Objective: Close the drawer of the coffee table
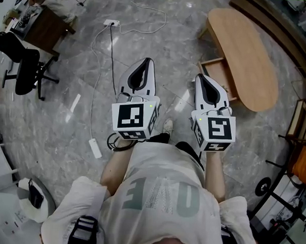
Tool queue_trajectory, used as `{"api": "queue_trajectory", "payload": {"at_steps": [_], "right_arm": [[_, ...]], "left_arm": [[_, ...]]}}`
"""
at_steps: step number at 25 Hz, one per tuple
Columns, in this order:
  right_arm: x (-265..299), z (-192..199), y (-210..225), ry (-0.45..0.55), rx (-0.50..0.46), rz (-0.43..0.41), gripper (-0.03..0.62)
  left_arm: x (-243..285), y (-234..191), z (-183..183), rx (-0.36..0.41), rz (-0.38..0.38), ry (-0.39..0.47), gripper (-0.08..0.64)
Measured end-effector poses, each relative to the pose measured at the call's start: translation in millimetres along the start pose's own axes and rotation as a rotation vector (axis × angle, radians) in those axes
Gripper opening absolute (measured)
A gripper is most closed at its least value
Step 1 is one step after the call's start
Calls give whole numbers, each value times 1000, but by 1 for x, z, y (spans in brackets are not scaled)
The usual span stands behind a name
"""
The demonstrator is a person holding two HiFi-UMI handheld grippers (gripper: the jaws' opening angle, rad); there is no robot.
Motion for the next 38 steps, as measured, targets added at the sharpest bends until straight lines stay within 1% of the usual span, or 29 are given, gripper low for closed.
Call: {"api": "queue_trajectory", "payload": {"at_steps": [4, 9, 14, 20, 23, 26, 31, 35, 38], "right_arm": [[21, -7, 11, 6, -31, 28, 6], [27, -9, 39, 30, -21, 33, 6], [38, -16, 70, 54, 16, -34, 6], [47, -28, 89, 82, -4, -96, 6], [49, -32, 95, 92, -1, -102, 6], [49, -35, 100, 102, -3, -88, 6], [65, -37, 99, 105, -11, -67, 6], [76, -28, 96, 65, 8, -68, 6], [76, -20, 113, 49, 18, -55, 6]], "left_arm": [[31, 1, -6, 7, 39, 2, 8], [53, 31, -6, 24, 67, -20, 8], [73, 56, -9, 7, 45, -12, 8], [90, 75, -18, 31, 21, 11, 8], [95, 78, -20, 39, 13, 14, 8], [98, 79, -22, 37, 15, 12, 8], [112, 66, -19, 44, 36, 12, 8], [118, 55, -5, 48, 62, -39, 8], [135, 62, 2, 54, 89, -63, 8]]}}
Point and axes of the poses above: the fingertips, and each gripper's own axes: x forward along the fingers, y to its right, z out of its underside, the point moved 10 cm from there along -x, backward along the fingers, and after that the axes turned 3 degrees about -x, right-handed, at the moved point
